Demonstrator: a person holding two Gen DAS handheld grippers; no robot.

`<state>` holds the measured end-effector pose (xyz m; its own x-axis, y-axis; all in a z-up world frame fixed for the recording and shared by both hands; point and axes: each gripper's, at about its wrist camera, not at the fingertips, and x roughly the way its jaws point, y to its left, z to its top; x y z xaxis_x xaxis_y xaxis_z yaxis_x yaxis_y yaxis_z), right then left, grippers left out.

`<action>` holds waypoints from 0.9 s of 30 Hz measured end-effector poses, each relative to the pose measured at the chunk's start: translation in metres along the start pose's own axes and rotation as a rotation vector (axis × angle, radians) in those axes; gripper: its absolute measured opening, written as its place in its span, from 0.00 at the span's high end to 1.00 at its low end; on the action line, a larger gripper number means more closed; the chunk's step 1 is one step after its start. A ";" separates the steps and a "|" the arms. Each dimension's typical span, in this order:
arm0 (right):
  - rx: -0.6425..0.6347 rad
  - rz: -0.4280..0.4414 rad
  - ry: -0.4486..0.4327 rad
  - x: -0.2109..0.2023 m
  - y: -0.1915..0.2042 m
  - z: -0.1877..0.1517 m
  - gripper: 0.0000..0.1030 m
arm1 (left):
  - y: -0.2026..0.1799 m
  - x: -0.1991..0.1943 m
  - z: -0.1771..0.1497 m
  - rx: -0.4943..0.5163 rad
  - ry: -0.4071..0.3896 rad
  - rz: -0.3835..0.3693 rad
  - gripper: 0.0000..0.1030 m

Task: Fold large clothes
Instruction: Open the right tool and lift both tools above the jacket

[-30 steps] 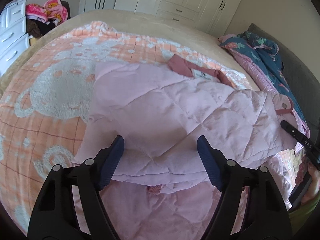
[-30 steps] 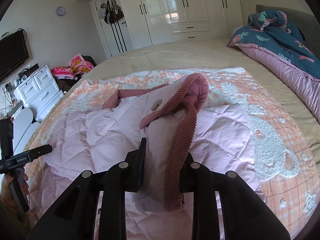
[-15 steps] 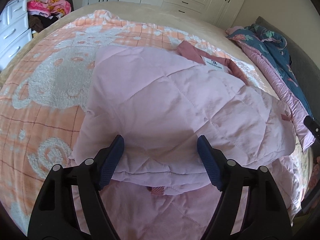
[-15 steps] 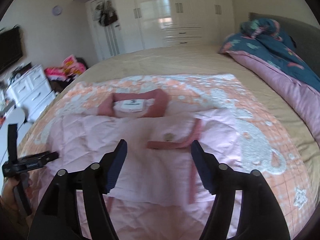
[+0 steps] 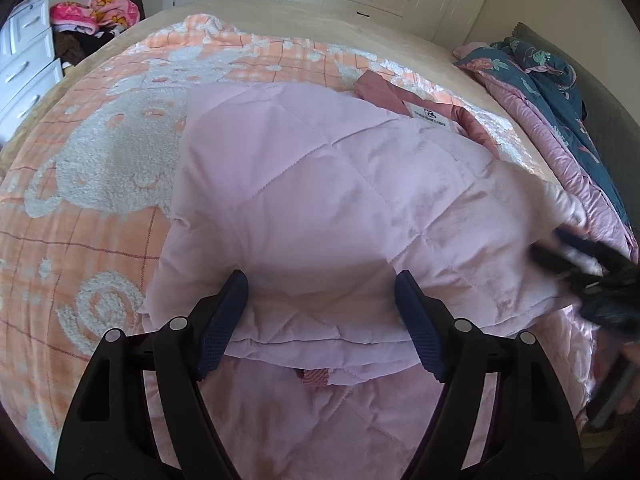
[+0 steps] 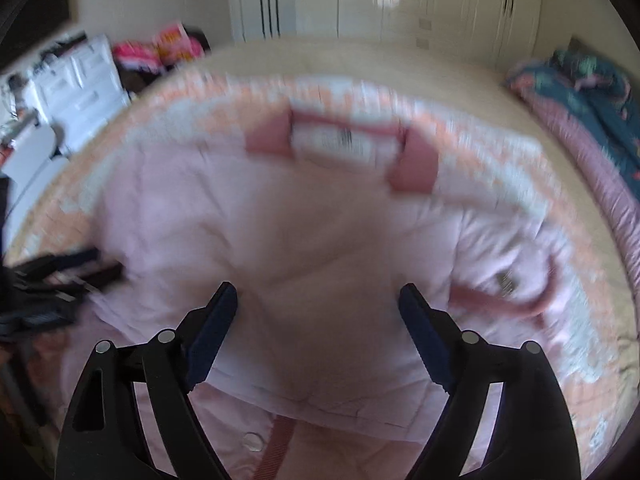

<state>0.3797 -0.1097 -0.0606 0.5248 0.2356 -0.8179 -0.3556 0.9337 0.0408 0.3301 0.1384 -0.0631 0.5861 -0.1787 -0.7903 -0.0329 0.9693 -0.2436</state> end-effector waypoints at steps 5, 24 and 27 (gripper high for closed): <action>0.042 -0.004 -0.026 0.015 -0.004 -0.011 0.14 | -0.007 -0.005 -0.001 0.018 -0.001 0.016 0.32; 0.220 0.094 -0.098 -0.054 -0.023 -0.033 0.05 | -0.029 -0.044 -0.001 0.008 -0.011 -0.057 0.09; 0.230 0.093 -0.115 -0.066 -0.026 -0.035 0.05 | -0.028 -0.049 -0.001 -0.005 -0.013 -0.060 0.09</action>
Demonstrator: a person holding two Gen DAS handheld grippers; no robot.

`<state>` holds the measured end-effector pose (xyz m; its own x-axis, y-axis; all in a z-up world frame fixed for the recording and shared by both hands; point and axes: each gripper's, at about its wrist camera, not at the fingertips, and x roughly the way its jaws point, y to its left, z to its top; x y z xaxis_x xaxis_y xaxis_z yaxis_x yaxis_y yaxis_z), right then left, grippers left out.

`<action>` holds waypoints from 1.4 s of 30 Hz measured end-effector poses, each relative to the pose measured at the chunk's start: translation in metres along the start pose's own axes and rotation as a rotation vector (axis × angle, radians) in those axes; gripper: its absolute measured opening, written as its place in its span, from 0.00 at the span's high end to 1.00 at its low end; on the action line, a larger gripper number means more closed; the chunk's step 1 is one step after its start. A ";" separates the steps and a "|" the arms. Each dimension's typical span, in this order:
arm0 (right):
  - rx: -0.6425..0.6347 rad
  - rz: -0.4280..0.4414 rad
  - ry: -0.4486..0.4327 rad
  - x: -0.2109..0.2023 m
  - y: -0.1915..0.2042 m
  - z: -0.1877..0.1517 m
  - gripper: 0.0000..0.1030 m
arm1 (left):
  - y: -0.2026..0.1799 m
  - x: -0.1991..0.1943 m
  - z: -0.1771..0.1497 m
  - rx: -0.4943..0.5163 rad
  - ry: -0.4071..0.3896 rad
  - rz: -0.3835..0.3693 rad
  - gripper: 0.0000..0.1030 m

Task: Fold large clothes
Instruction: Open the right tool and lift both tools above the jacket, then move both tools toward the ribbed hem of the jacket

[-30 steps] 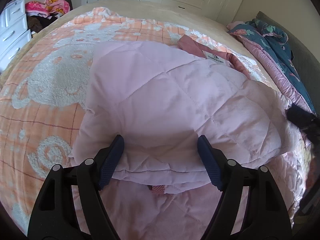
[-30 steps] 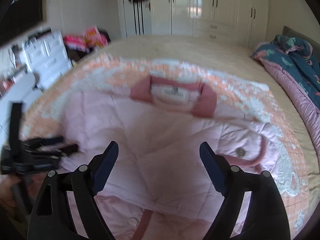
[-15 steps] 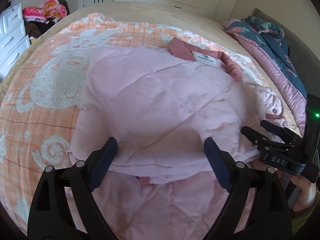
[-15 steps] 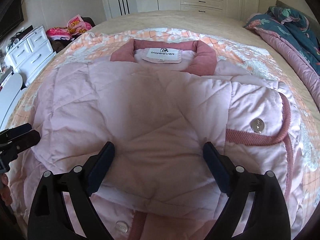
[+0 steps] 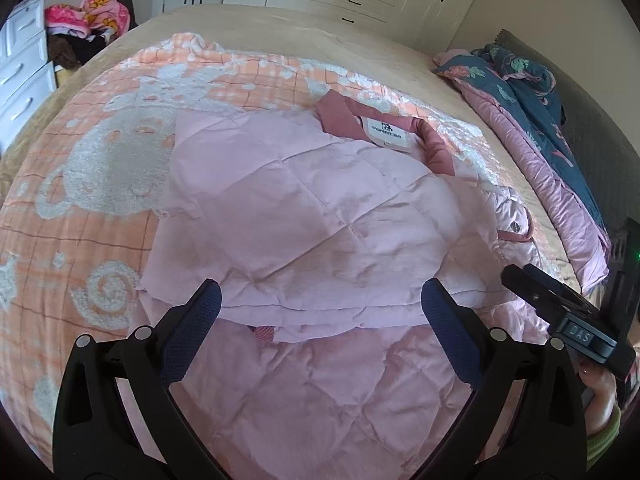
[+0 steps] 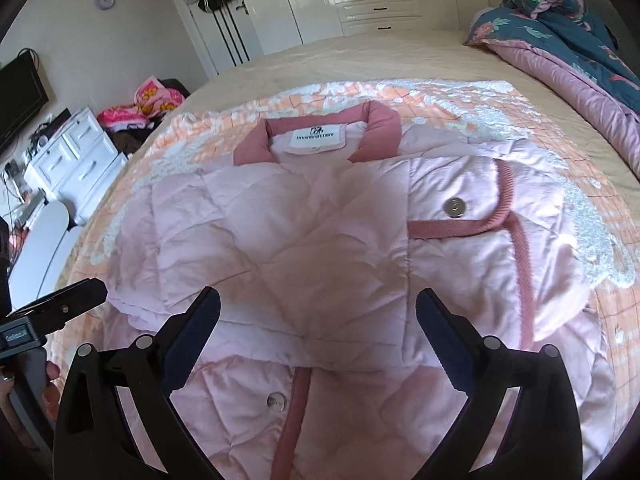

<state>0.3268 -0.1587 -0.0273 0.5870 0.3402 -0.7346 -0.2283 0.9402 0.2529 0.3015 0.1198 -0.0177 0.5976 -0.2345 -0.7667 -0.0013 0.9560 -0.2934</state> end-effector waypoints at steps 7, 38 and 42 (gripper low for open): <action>0.004 0.004 -0.056 -0.037 0.002 0.000 0.04 | -0.009 -0.019 0.002 0.016 -0.033 -0.008 0.09; -0.020 0.014 -0.223 -0.196 0.006 -0.015 0.04 | -0.054 -0.142 -0.025 0.016 -0.190 -0.028 0.09; -0.018 0.023 -0.241 -0.213 0.004 -0.019 0.04 | -0.057 -0.155 -0.032 0.015 -0.199 -0.021 0.09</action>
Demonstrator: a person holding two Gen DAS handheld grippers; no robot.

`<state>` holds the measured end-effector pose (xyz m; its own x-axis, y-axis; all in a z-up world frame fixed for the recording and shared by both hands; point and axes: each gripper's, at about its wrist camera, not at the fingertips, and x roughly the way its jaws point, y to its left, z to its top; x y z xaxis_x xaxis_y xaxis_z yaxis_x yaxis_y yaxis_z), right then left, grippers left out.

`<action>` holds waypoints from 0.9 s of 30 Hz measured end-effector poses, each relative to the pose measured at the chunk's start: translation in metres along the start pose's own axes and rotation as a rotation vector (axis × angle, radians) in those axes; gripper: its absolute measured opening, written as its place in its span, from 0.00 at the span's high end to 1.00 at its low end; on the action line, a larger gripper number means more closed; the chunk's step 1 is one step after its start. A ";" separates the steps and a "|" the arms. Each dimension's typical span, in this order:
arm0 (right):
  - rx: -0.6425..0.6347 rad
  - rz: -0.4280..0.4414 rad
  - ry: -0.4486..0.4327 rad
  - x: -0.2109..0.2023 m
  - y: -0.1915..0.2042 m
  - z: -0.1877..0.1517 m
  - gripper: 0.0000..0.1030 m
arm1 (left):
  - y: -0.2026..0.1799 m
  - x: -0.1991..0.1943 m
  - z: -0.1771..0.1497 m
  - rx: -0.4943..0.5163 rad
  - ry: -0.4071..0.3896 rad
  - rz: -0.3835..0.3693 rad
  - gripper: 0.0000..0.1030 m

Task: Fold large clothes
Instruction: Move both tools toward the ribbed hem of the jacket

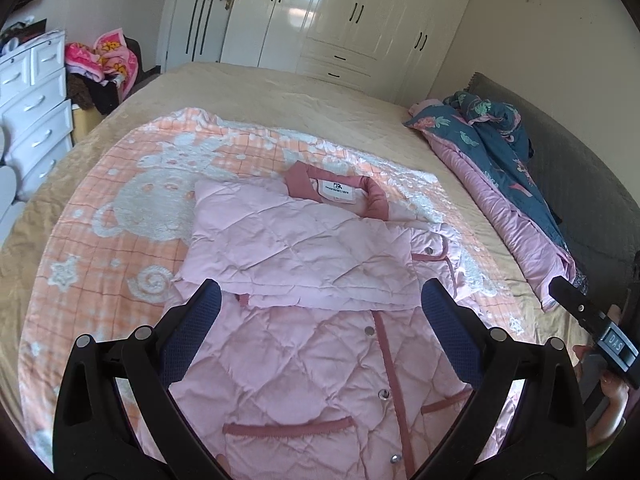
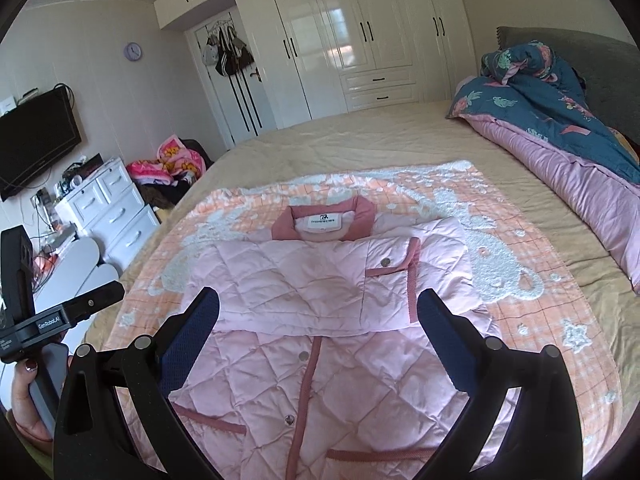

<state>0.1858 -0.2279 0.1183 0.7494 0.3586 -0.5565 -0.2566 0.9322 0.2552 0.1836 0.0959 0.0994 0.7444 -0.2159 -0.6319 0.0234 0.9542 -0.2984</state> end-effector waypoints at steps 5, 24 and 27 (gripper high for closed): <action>-0.008 0.012 -0.013 -0.019 0.001 -0.003 0.04 | -0.007 -0.015 -0.007 0.004 -0.009 0.003 0.09; -0.045 -0.001 -0.028 -0.079 -0.009 -0.028 0.04 | -0.026 -0.048 -0.049 0.018 0.005 0.027 0.09; -0.049 -0.006 -0.024 -0.087 -0.010 -0.033 0.04 | -0.027 -0.055 -0.056 0.018 0.005 0.033 0.09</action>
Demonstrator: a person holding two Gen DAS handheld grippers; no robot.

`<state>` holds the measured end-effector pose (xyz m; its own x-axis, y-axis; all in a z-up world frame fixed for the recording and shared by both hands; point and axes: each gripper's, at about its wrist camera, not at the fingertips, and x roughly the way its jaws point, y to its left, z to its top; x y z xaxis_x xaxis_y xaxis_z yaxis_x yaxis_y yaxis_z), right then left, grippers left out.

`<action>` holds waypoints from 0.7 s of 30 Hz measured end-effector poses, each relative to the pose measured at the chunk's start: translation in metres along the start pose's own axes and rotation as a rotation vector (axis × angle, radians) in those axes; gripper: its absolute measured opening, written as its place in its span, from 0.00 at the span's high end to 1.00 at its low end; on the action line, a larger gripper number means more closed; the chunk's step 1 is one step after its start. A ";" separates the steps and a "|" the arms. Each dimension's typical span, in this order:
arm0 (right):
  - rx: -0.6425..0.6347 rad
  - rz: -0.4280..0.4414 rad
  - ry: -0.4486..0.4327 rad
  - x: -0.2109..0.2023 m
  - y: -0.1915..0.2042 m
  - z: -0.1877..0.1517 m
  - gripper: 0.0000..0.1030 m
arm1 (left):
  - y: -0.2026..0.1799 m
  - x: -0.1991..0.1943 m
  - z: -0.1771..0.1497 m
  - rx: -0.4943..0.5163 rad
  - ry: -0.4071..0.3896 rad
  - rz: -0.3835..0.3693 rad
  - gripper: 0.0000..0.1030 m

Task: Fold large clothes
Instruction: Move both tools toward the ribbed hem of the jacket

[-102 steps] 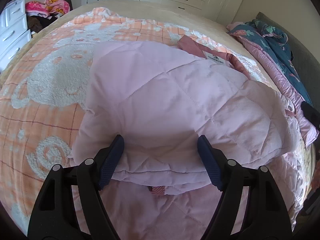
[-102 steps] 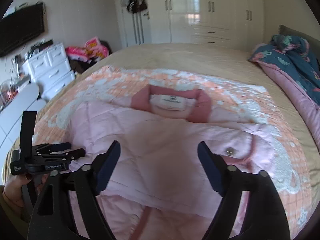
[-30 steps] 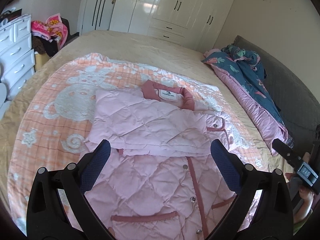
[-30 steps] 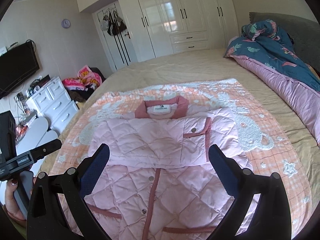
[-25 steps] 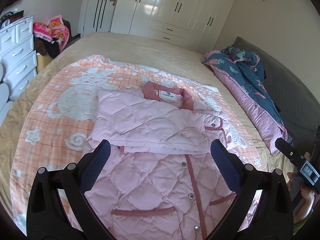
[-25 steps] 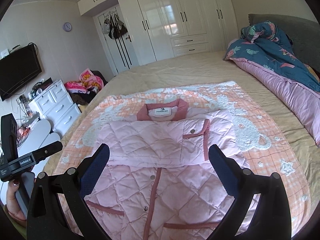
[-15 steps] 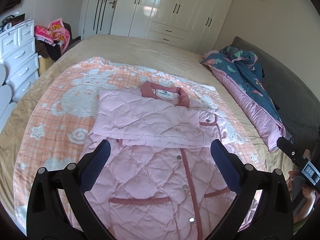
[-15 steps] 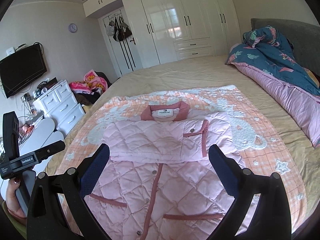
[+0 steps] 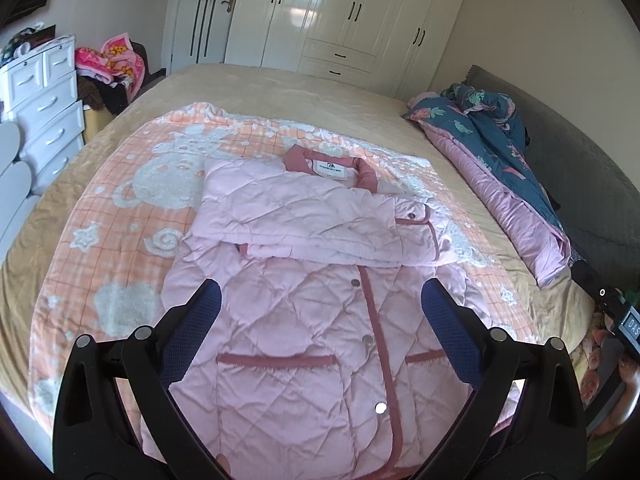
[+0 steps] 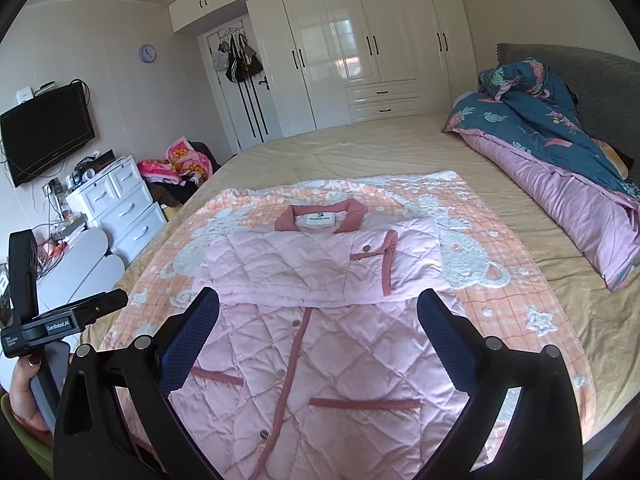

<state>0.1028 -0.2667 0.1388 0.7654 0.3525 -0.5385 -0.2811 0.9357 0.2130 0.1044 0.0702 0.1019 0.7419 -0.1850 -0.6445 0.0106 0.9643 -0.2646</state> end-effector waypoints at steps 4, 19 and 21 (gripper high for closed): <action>-0.007 0.006 0.004 -0.009 0.000 -0.004 0.04 | -0.001 -0.012 -0.007 0.000 -0.005 0.018 0.09; 0.002 0.011 0.042 -0.025 -0.021 -0.034 0.04 | 0.007 -0.036 -0.044 -0.007 0.016 0.114 0.09; -0.004 0.004 0.050 -0.025 -0.023 -0.040 0.04 | 0.014 -0.037 -0.049 -0.018 0.020 0.124 0.09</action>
<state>0.0667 -0.2962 0.1146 0.7341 0.3564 -0.5780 -0.2866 0.9343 0.2121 0.0442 0.0809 0.0865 0.7236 -0.0688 -0.6868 -0.0923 0.9764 -0.1951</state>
